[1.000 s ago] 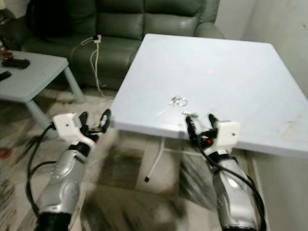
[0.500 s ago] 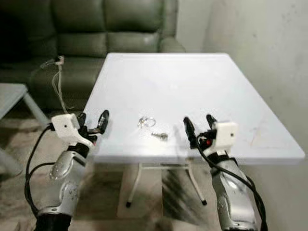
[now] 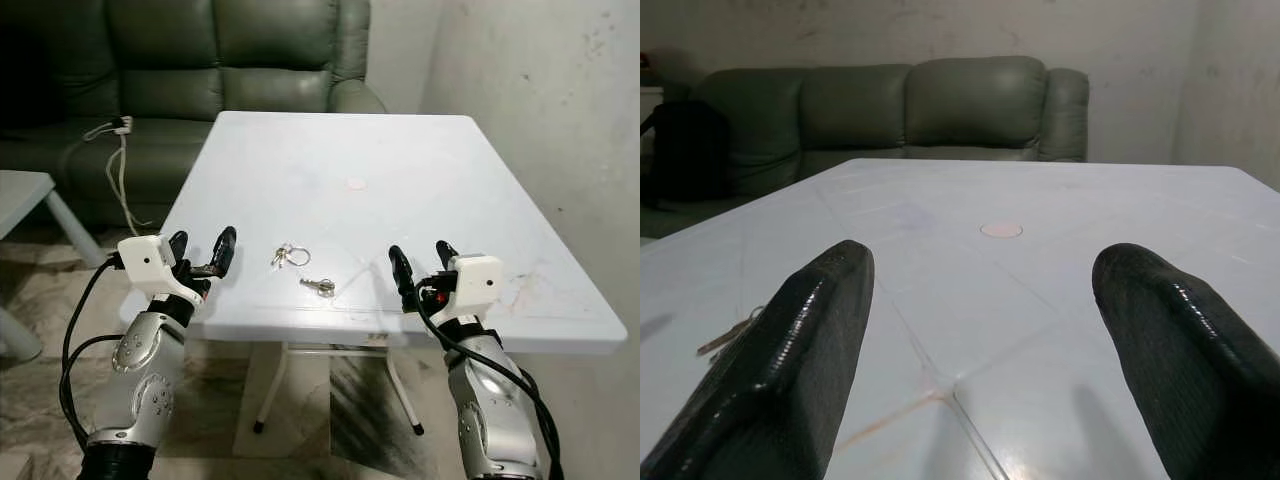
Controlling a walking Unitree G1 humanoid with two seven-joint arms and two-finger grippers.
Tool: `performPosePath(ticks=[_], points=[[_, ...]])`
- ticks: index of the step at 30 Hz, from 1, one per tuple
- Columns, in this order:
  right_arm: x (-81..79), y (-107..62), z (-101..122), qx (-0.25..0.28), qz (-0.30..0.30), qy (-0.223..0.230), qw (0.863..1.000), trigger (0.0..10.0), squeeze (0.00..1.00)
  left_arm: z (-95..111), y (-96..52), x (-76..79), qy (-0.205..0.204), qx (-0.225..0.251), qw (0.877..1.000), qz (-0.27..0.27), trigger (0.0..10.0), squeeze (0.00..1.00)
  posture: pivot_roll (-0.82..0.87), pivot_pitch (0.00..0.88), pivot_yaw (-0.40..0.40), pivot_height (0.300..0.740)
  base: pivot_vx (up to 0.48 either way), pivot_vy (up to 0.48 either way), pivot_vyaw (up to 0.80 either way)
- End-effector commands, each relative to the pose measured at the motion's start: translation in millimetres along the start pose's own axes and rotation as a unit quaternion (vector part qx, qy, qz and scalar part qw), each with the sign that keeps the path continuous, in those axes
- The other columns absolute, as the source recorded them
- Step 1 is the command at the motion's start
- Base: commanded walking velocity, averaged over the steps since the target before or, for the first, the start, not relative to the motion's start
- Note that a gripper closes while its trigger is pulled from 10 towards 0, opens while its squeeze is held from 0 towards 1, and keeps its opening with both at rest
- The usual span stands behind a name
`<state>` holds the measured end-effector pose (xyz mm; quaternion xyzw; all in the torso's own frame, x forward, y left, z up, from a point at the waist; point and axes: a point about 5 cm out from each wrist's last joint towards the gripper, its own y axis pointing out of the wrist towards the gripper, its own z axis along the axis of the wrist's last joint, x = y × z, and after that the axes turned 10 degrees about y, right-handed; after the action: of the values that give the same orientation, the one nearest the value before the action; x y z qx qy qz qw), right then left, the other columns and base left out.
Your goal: Hang keys on a hook
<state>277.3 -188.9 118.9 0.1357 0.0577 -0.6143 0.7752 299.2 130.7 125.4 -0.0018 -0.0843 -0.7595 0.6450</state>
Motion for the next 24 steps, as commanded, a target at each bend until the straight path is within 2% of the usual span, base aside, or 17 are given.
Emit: performPosePath(ticks=[1,18,24], points=[[2.8,2.2,5,0.004,-0.001,-0.004,1.0,10.0,0.0,3,0.6,3.4,0.007,0.007,1.0,-0.002,10.0,0.0,-0.01,0.0,-0.043,0.74,0.0,0.0,0.0],[2.4,4.5,9,0.002,0.018,-0.018,1.0,10.0,0.0,4,0.3,5.3,0.01,0.011,1.0,-0.006,10.0,0.0,-0.01,0.01,-0.046,0.74,0.0,0.0,0.0],[3.7,8.7,14,0.003,0.034,-0.027,0.999,10.0,0.0,0,-4.4,16.7,0.025,0.003,0.999,-0.04,10.0,0.0,-0.01,0.013,-0.045,0.74,0.0,0.0,0.0]])
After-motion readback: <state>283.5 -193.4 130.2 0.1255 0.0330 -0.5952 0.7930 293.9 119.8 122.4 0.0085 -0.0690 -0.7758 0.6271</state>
